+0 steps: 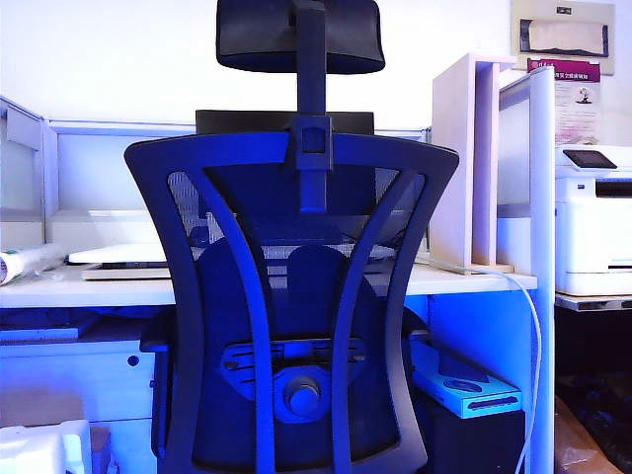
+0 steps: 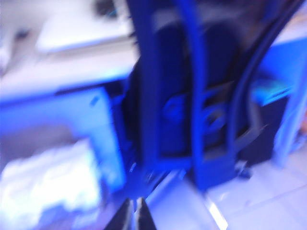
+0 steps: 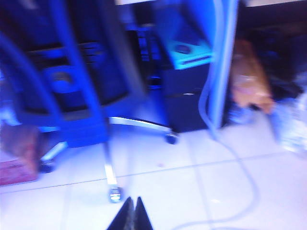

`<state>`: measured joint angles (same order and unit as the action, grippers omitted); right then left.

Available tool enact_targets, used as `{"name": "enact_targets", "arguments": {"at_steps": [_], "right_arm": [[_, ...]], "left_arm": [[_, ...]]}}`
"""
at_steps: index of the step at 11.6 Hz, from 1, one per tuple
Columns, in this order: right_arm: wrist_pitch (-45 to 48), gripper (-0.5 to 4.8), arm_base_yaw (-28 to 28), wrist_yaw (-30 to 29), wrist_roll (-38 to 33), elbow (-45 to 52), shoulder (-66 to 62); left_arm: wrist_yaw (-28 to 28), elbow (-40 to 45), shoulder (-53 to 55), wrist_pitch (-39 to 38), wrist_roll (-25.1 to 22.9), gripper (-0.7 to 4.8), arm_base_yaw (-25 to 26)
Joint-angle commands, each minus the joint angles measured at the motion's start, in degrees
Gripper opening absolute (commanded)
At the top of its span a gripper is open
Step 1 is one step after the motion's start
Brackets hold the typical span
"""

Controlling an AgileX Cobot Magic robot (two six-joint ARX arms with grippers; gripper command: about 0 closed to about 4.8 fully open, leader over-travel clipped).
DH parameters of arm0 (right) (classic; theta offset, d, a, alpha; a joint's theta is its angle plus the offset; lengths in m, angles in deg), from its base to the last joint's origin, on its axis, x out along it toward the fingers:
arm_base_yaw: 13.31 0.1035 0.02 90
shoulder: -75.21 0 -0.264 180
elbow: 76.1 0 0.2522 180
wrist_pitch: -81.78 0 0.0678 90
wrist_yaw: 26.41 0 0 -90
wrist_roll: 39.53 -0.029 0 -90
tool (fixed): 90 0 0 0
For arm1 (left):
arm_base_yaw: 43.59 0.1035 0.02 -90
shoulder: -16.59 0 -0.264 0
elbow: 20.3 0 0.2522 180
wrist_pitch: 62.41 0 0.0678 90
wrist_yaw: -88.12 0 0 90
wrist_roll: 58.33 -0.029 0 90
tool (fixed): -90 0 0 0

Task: Pull out the black chair under the table.

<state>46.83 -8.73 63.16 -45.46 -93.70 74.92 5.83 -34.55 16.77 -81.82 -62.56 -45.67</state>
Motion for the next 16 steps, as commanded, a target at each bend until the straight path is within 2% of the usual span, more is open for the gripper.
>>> {"name": "enact_targets", "arguments": {"at_steps": [1,2,3,4,5,8,10,11,12,14,16], "right_arm": [[7.48,-0.08,0.09,-13.81,-1.53,0.26,0.22],[23.08,1.48,0.09,-18.84,-9.4,-0.11,0.2],[27.04,1.92,0.11,-21.81,-13.14,-0.74,0.2],[27.06,2.24,0.13,-21.81,-13.62,-1.31,0.2],[27.04,2.91,0.13,-21.75,-13.86,-2.67,0.17],[27.76,3.07,0.13,-21.62,-13.81,-8.26,-3.39],[29.97,3.5,0.15,-21.88,-13.81,-12.24,-8.9],[36.54,3.7,0.26,-23.85,-13.79,-16.22,-17.35],[39.19,3.95,0.79,-24.02,-13.79,-18.01,-21.55],[42.84,4.79,5.99,-23.69,-13.46,-26.34,-36.09],[46.4,4.79,11.74,-21.84,-10.93,-32.81,-47.5]], "left_arm": [[10.05,-0.02,0.02,10.51,0.22,0.24,0.02],[16.13,-0.02,0.02,16.44,4.79,0.25,0.02],[16.61,-0.02,0.02,17.57,5.31,0.25,0.02],[16.72,-0.02,0.02,17.62,5.33,0.25,0.04],[16.81,-0.02,0.02,17.55,5.33,0.25,0.04],[16.81,-0.02,0.02,17.55,5.33,0.25,0.02],[16.83,-0.02,0.02,17.55,5.33,0.25,0.02],[16.81,-0.02,0.02,17.66,5.33,0.25,0.04],[16.81,-0.02,0.02,17.79,5.33,0.25,0.02],[16.79,-0.02,0.02,18.51,5.31,0.25,0.04],[16.74,-0.02,0.02,18.53,5.31,0.25,0.04]]}}
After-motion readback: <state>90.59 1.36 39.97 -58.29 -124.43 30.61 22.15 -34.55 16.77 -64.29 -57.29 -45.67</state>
